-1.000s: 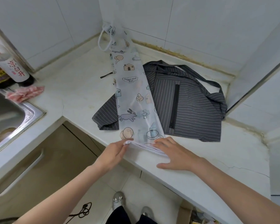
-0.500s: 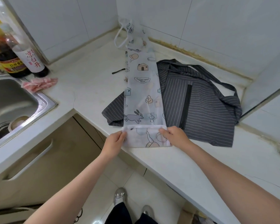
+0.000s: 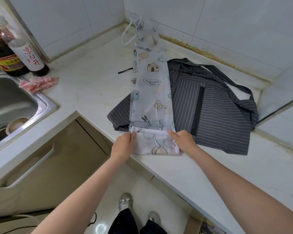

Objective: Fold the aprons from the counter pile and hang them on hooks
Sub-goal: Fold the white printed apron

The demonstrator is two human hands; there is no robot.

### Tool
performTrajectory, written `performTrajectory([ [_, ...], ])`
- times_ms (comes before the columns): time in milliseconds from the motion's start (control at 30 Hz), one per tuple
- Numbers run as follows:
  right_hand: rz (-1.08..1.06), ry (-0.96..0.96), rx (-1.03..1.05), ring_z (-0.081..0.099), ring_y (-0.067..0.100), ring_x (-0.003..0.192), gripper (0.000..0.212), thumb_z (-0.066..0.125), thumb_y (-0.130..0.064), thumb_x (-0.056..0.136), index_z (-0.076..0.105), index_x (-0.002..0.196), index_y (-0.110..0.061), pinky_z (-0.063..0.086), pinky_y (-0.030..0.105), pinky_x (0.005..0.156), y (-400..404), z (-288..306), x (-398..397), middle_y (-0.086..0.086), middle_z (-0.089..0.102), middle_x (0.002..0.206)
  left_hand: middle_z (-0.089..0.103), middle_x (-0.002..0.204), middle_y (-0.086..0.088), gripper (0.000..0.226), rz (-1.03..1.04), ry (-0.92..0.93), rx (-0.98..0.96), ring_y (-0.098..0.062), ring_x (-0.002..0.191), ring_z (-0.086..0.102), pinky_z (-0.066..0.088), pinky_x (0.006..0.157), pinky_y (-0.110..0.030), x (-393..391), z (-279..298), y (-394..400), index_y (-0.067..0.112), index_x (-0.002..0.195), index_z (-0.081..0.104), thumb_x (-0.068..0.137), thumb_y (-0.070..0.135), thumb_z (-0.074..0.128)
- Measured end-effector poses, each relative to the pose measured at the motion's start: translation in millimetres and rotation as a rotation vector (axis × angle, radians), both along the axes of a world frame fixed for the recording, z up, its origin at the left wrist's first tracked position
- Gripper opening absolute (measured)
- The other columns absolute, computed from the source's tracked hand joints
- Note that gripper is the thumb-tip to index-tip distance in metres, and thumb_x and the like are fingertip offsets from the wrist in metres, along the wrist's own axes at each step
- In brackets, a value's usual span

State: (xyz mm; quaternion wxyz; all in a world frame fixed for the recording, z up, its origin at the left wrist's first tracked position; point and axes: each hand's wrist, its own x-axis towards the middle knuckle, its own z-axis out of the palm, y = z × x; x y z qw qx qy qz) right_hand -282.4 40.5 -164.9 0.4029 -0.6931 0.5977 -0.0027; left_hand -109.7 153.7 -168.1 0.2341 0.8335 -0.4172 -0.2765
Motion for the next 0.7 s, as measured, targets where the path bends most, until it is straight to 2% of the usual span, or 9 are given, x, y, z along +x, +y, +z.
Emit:
performTrajectory([
  [100,-0.023,0.12,0.0,0.047,0.023,0.066,0.052,0.039,-0.045,0.098,0.037,0.06,-0.01,0.031,0.029,0.054,-1,-4,9,0.004,0.043,0.062,0.055,0.079,-0.008,0.012,0.005,-0.125,-0.026,-0.032,0.074,0.052,0.033,0.059,-0.033,-3,4,2,0.008,0.106,0.046,0.099,0.013,0.037],
  [200,-0.05,0.183,0.025,0.058,0.031,0.095,0.049,0.038,-0.047,0.098,0.058,0.096,-0.002,0.04,0.032,0.071,-3,-5,17,0.016,0.062,0.098,0.058,0.115,-0.015,0.058,-0.281,-0.52,-0.193,-0.036,0.093,0.061,0.049,0.069,-0.037,1,2,1,0.011,0.127,0.042,0.073,-0.003,0.059],
  [267,-0.06,0.203,0.042,0.057,0.034,0.107,0.051,0.04,-0.046,0.098,0.057,0.116,-0.001,0.041,0.033,0.076,-3,-4,19,0.019,0.06,0.116,0.054,0.13,-0.015,0.057,-0.645,-0.685,-0.279,-0.035,0.114,0.057,0.049,0.089,-0.042,4,-3,-4,0.014,0.131,0.045,0.076,0.02,0.061],
  [333,-0.043,0.222,0.045,0.057,0.033,0.109,0.051,0.04,-0.045,0.098,0.056,0.12,-0.002,0.04,0.033,0.076,-1,5,21,0.017,0.059,0.12,0.026,0.152,-0.013,0.066,-0.91,-0.691,-0.091,-0.031,0.14,0.027,0.027,0.111,-0.043,3,-7,-8,0.018,0.148,0.026,0.092,0.054,0.022],
  [400,0.081,0.318,-0.048,0.058,0.032,0.107,0.048,0.038,-0.044,0.099,0.056,0.118,-0.004,0.041,0.033,0.075,1,17,21,0.015,0.061,0.117,-0.018,0.151,-0.004,0.081,-1.01,-0.676,0.072,-0.024,0.139,-0.018,-0.01,0.113,-0.037,5,-16,-7,0.03,0.143,-0.016,0.073,0.07,-0.023],
  [467,0.356,0.468,-0.396,0.059,0.031,0.107,0.043,0.038,-0.04,0.1,0.052,0.123,-0.007,0.045,0.035,0.076,11,27,16,0.013,0.06,0.117,-0.027,0.146,0.0,0.082,-1.006,-0.617,0.07,-0.024,0.135,-0.026,-0.021,0.107,-0.036,7,-24,-5,0.035,0.136,-0.024,0.064,0.072,-0.033],
  [533,0.592,0.385,-0.804,0.058,0.031,0.111,0.048,0.057,-0.036,0.091,0.05,0.128,-0.006,0.048,0.037,0.086,22,28,9,0.012,0.057,0.123,-0.02,0.149,0.001,0.082,-0.983,-0.594,0.047,-0.026,0.14,-0.019,-0.018,0.109,-0.037,7,-25,-5,0.035,0.139,-0.017,0.068,0.074,-0.03],
  [600,0.866,0.274,-0.88,0.044,0.03,0.13,0.062,0.066,-0.039,0.084,0.048,0.133,-0.005,0.032,0.043,0.109,28,20,0,0.016,0.046,0.139,-0.018,0.149,0.0,0.085,-0.978,-0.572,0.037,-0.028,0.143,-0.014,-0.016,0.111,-0.039,7,-26,-7,0.035,0.14,-0.013,0.068,0.076,-0.029],
  [700,0.999,0.337,-0.416,-0.006,0.018,0.146,0.074,0.044,-0.04,0.096,0.004,0.151,-0.01,-0.008,0.03,0.116,27,10,-14,0.007,-0.006,0.159,0.012,0.153,-0.013,0.089,-0.91,-0.512,0.041,-0.042,0.141,0.014,0.016,0.113,-0.057,8,-30,-8,0.025,0.148,0.017,0.08,0.078,-0.008],
])
